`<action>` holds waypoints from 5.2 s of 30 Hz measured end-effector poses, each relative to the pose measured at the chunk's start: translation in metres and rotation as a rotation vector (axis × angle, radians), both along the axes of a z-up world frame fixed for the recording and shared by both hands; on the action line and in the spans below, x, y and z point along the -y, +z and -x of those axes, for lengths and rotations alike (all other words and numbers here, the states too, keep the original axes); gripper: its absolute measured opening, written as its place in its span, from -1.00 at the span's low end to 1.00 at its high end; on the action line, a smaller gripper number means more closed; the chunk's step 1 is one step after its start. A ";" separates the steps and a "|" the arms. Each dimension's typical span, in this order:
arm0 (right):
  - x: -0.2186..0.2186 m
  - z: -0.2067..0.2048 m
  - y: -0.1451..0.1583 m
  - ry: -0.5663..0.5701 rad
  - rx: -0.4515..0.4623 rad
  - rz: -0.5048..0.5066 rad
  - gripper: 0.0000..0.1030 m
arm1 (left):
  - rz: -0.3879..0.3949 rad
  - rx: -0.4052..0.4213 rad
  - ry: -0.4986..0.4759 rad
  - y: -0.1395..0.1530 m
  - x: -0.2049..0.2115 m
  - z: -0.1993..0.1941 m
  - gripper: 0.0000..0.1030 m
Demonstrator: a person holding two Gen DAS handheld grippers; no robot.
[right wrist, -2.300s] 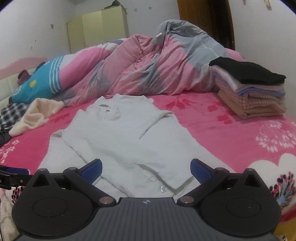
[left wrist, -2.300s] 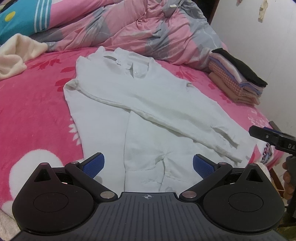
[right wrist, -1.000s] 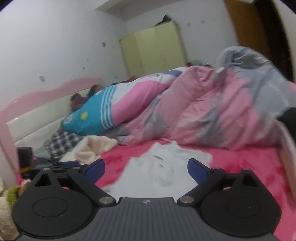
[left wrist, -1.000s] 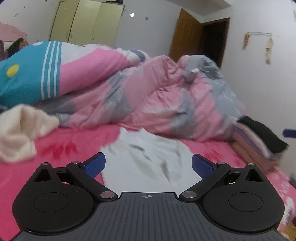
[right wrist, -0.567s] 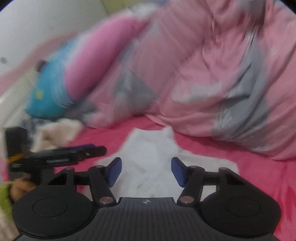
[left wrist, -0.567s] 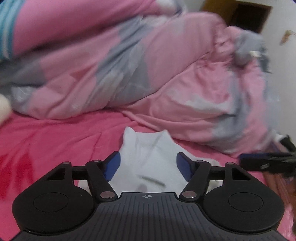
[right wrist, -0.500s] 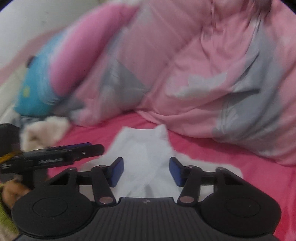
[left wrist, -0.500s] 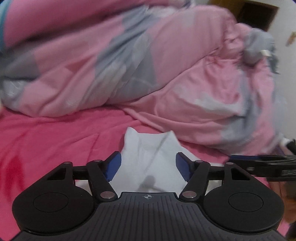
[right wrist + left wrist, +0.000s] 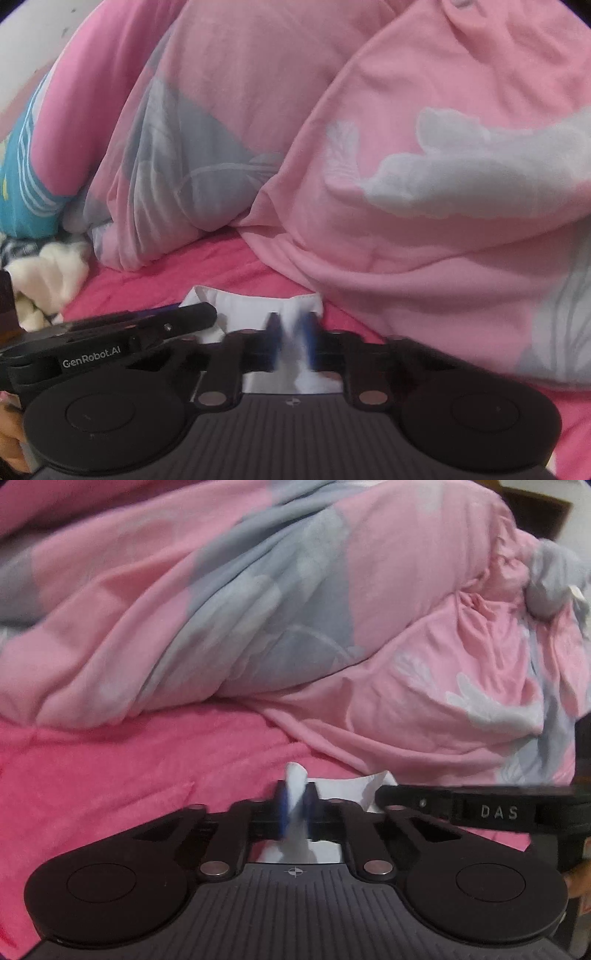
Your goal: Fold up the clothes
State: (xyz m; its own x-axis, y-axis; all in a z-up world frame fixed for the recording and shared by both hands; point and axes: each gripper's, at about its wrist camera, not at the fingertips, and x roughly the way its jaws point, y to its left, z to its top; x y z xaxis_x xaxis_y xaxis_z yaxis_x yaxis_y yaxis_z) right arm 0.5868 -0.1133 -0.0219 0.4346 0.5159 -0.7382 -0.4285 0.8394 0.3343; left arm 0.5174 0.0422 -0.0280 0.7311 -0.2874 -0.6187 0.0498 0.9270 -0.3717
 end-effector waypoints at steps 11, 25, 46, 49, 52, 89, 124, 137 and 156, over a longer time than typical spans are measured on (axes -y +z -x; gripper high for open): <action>0.053 0.125 0.065 0.313 0.366 0.097 -0.82 | -0.183 0.341 -0.339 0.067 0.013 0.122 -0.79; 0.121 0.122 0.038 0.073 0.010 -0.119 -0.01 | -0.242 0.196 -0.398 0.027 0.007 0.166 0.06; 0.072 0.087 0.002 -0.048 -0.031 -0.040 -0.36 | -0.508 0.221 -0.356 -0.019 0.047 0.145 0.05; 0.086 0.102 0.020 -0.087 0.048 -0.032 -0.28 | -0.444 0.238 -0.348 -0.006 0.034 0.156 0.07; 0.091 0.118 0.037 -0.062 0.128 -0.023 -0.35 | -0.414 0.258 -0.335 0.002 0.030 0.160 0.07; 0.259 0.479 0.142 -0.283 0.275 -0.533 0.06 | -0.178 0.240 -0.265 0.158 -0.012 0.362 0.93; 0.171 0.650 -0.074 -0.368 -0.294 -0.757 0.42 | 0.051 -0.023 -0.088 -0.005 -0.002 0.592 0.92; 0.167 0.644 -0.143 -0.524 -0.469 -0.984 0.24 | 0.144 -0.085 -0.106 -0.026 -0.004 0.581 0.25; 0.169 0.631 -0.146 -0.444 -0.429 -1.098 0.24 | 0.483 -0.102 -0.139 -0.021 -0.028 0.575 -0.81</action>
